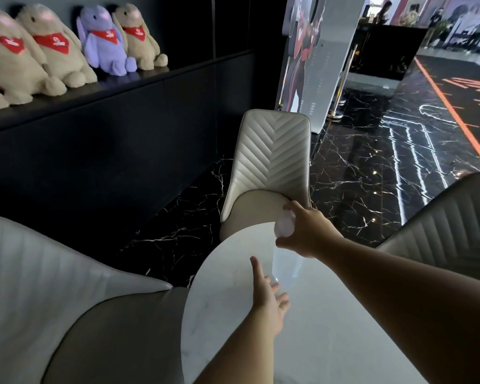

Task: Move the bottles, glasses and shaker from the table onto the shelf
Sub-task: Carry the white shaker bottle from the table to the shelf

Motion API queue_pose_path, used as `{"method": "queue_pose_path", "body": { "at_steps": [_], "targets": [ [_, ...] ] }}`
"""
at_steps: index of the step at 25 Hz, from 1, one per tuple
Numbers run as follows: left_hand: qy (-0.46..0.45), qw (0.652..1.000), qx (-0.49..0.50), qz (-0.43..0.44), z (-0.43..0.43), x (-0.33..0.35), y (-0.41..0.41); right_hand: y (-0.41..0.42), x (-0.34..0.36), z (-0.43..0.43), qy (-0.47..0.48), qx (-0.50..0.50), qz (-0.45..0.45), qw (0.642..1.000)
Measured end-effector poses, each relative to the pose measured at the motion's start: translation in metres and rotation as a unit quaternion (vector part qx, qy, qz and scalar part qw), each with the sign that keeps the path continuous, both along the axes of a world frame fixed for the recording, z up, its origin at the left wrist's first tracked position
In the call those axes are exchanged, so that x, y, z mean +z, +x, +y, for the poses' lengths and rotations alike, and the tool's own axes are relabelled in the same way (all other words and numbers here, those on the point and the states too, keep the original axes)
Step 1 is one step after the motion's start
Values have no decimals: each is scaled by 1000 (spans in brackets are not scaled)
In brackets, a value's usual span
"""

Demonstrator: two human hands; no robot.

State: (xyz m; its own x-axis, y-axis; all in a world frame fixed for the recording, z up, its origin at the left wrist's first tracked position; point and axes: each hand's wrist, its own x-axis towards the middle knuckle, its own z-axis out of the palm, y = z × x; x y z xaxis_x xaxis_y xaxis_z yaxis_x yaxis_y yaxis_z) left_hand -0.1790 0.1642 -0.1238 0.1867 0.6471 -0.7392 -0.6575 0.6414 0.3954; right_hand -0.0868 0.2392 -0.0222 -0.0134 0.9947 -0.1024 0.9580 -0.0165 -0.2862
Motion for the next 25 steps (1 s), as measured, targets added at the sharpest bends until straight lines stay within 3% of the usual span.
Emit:
{"method": "queue_pose_path", "body": {
  "at_steps": [6,12,25],
  "targets": [
    [62,995,77,-3,-6,67,-92,-92,99,-23,28,67,25,997],
    [129,981,140,27,-52,187,-281,-268,233,-81,102,131,78,983],
    [302,900,276,150,-257,433,-686,-665,468,-258,242,294,239,893]
  ]
}}
